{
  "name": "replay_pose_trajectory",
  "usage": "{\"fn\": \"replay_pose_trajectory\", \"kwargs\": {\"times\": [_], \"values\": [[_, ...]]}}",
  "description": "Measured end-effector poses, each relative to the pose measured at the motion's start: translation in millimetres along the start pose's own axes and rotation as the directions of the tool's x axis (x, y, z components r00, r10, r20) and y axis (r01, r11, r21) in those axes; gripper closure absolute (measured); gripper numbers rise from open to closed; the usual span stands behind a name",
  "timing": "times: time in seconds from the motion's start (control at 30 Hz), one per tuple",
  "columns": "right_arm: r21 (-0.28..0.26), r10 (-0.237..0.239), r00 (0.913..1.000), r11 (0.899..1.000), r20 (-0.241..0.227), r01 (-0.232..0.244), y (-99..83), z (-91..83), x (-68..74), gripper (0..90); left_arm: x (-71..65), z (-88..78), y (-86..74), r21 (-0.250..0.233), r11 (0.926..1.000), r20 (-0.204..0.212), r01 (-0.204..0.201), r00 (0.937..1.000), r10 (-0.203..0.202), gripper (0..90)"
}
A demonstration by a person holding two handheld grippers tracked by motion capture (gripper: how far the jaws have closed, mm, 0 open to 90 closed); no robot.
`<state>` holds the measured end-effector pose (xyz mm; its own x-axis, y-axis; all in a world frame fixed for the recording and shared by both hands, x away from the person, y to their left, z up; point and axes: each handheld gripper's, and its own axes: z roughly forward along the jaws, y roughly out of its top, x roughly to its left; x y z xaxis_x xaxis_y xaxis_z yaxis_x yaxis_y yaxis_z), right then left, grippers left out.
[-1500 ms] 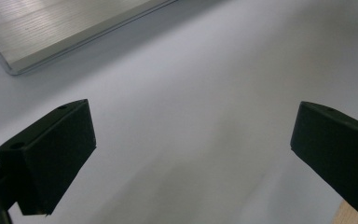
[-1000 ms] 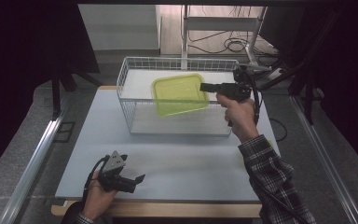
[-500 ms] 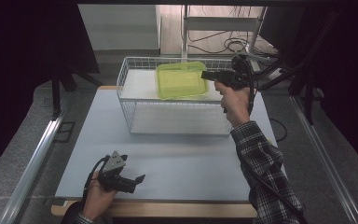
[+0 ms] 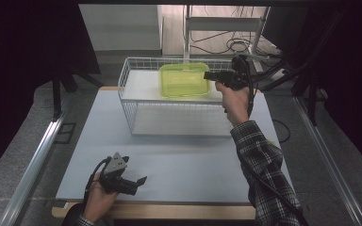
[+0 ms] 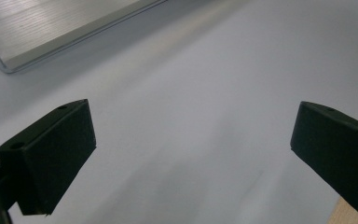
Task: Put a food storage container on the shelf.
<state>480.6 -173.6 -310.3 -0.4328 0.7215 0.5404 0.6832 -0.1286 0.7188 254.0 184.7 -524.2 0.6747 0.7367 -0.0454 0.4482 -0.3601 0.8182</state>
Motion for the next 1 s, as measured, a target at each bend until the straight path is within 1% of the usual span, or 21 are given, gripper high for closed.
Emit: {"fn": "replay_pose_trajectory", "kwargs": {"times": [0.1, 0.23, 0.37, 0.5, 0.6, 0.77, 0.83, 0.87, 0.9, 1.0], "values": [[0.005, -0.029, 0.9991, 1.0, 0.032, 0.029, -1.1, 0.7, 0.8, 76.4, -0.1, 0.1, -0.1, 0.001, 1.0, 0.001, 0.001, 1.0, -0.001, 0.0], [0.01, -0.027, 0.9988, 1.0, 0.042, 0.026, -1.7, 2.1, -0.7, 75.6, -0.4, 0.4, 0.0, 0.003, 1.0, 0.003, -0.001, 1.0, 0.001, 0.0], [0.01, -0.039, 0.9977, 0.999, 0.056, 0.039, -1.5, 4.0, -0.9, 74.5, -0.3, 0.5, -0.1, 0.005, 1.0, 0.003, -0.002, 1.0, 0.002, 0.0], [0.014, -0.083, 0.9919, 0.997, 0.097, 0.082, -1.5, 7.0, 0.9, 71.8, -0.2, 0.4, -0.1, 0.01, 0.9999, 0.002, -0.008, 1.0, 0.008, 0.0], [0.019, -0.082, 0.9922, 0.997, 0.094, 0.08, -2.0, 8.7, -1.0, 70.3, -0.3, 0.5, -0.1, 0.01, 0.9999, 0.002, -0.008, 1.0, 0.008, 0.0], [0.025, -0.081, 0.9923, 0.997, 0.094, 0.079, -3.1, 11.5, -4.5, 65.2, -0.5, 0.7, -0.1, 0.011, 0.9999, 0.002, -0.009, 1.0, 0.009, 0.0], [0.024, -0.082, 0.9924, 0.997, 0.092, 0.08, -3.1, 12.1, -4.8, 64.8, -0.6, 0.8, -0.1, 0.011, 0.9999, 0.003, -0.009, 1.0, 0.009, 0.0], [0.024, -0.084, 0.9919, 0.996, 0.096, 0.082, -3.0, 12.1, -4.7, 61.9, -0.6, 0.9, -0.1, 0.011, 0.9999, 0.003, -0.009, 1.0, 0.009, 0.0], [0.025, -0.104, 0.9882, 0.995, 0.112, 0.101, -2.8, 12.1, -3.8, 61.3, -0.6, 0.9, -0.1, 0.011, 0.9999, 0.003, -0.009, 1.0, 0.009, 0.0], [0.029, -0.12, 0.9845, 0.993, 0.129, 0.117, -2.3, 11.9, -1.6, 59.0, -0.6, 0.7, -0.1, 0.01, 0.9999, 0.003, -0.009, 1.0, 0.009, 0.0]]}}
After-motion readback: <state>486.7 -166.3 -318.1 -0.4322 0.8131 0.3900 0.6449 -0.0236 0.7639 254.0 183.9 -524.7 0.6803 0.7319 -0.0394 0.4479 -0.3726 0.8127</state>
